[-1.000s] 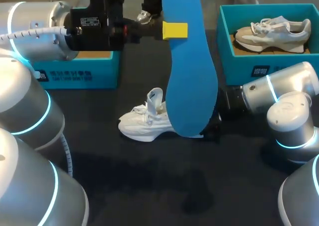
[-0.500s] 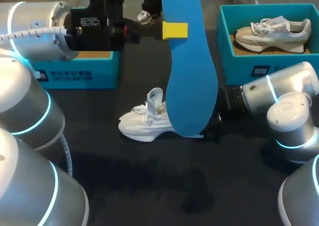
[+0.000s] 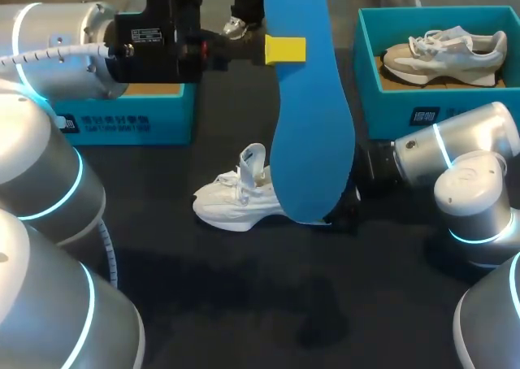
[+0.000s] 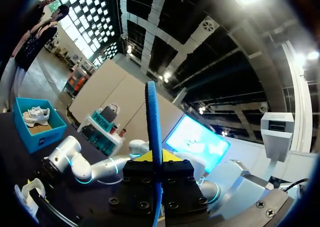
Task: Take the shoe out of the shoebox, open the shoe tongue, remove and reinsert the insole, then place the shoe into the shoebox
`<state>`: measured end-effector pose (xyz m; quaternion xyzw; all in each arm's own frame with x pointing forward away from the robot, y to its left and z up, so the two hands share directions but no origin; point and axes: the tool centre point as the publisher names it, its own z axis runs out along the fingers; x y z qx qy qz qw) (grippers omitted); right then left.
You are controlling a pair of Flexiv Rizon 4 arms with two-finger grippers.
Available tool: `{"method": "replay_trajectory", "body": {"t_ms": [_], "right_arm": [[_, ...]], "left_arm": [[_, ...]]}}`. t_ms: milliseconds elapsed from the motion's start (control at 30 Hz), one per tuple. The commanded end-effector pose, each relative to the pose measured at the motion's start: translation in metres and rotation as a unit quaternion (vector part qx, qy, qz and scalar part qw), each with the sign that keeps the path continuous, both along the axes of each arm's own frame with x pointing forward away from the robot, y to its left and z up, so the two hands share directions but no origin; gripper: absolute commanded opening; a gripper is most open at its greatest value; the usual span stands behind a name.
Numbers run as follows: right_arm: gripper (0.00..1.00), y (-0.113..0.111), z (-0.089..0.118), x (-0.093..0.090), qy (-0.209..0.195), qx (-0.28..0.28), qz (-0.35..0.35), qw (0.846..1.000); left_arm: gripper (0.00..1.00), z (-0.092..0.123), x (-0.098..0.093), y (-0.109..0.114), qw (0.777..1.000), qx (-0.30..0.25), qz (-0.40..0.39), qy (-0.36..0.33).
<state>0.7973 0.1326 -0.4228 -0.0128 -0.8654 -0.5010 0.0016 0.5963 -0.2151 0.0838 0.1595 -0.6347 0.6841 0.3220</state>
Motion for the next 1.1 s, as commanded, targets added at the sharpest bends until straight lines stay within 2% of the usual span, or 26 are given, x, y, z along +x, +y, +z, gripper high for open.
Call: {"method": "replay_trajectory", "body": {"t_ms": [33,233,600,800,900,1100], "right_arm": [[1.00,0.002,-0.001,0.000,0.000,-0.001,0.000,1.000],[1.00,0.002,-0.001,0.000,0.000,-0.001,0.000,1.000],[1.00,-0.005,0.015,-0.006,0.007,-0.055,-0.037,0.998],[1.00,-0.007,0.028,-0.008,0.027,-0.091,-0.044,0.995],[1.00,-0.006,0.036,-0.009,0.045,-0.129,-0.055,0.989],[1.00,-0.004,0.049,-0.007,0.054,-0.178,-0.074,0.980]], "left_arm": [[0.00,-0.001,-0.001,0.000,1.000,0.000,0.001,0.000],[0.00,-0.001,-0.001,0.000,1.000,0.000,0.001,0.000],[0.00,-0.001,-0.001,0.000,1.000,0.000,0.001,0.000],[0.00,-0.001,-0.001,0.000,1.000,0.000,0.001,0.000],[0.00,-0.001,-0.001,0.000,1.000,0.000,0.001,0.000],[0.00,-0.001,-0.001,0.000,1.000,0.000,0.001,0.000]]}}
